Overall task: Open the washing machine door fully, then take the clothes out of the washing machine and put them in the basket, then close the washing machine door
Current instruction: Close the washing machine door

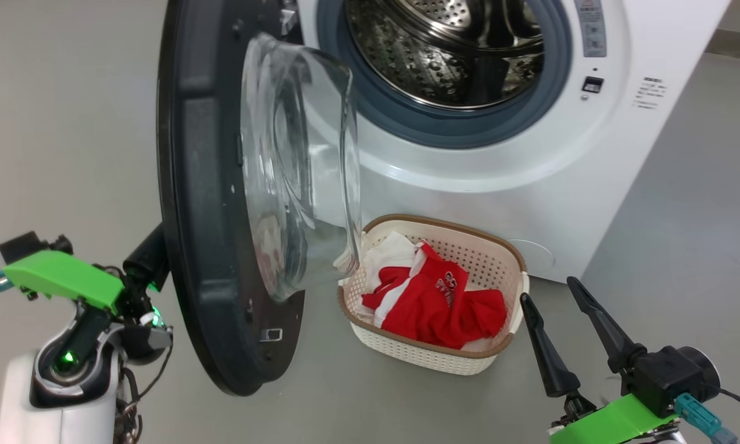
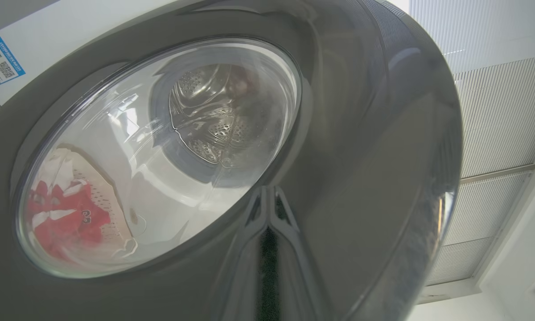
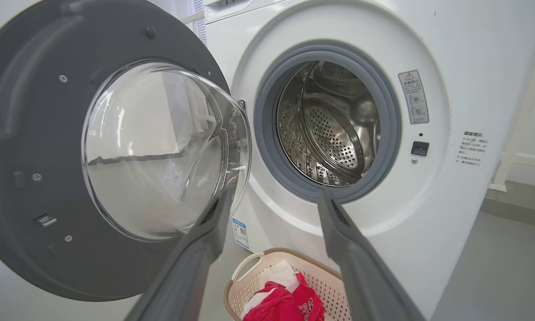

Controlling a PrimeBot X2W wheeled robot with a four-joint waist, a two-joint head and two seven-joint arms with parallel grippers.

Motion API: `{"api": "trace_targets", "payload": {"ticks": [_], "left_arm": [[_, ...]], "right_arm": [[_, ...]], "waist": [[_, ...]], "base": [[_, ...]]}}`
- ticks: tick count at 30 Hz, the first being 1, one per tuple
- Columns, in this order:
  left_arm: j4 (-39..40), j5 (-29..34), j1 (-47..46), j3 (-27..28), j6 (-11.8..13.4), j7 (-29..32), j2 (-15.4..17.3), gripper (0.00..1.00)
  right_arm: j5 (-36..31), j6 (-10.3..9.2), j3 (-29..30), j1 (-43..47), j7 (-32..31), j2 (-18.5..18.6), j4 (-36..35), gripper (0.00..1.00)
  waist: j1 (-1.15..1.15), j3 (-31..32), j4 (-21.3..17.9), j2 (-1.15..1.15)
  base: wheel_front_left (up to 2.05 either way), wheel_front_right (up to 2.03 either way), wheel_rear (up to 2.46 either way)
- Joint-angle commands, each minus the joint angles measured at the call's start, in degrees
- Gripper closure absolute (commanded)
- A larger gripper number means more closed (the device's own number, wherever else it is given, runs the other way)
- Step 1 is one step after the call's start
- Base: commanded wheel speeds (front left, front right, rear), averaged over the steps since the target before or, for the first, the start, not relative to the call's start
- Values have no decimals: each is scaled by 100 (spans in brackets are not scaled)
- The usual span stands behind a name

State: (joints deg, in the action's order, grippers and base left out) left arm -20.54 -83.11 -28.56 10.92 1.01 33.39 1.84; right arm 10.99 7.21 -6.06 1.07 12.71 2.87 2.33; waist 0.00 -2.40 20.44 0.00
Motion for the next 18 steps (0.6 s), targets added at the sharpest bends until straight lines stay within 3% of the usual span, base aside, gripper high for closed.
{"api": "trace_targets", "payload": {"ticks": [1, 18], "left_arm": [[236, -62, -10, 50, 9, -1, 105, 100], [876, -465, 230, -202, 146, -263, 104, 100]], "right_arm": [[78, 28, -110, -72, 77, 1, -121, 0], [194, 28, -89, -183, 163, 1, -62, 0]], "waist": [[0, 6, -101, 0], [0, -172, -779, 0]], "base": [[0, 0, 0], [0, 0, 0]]}}
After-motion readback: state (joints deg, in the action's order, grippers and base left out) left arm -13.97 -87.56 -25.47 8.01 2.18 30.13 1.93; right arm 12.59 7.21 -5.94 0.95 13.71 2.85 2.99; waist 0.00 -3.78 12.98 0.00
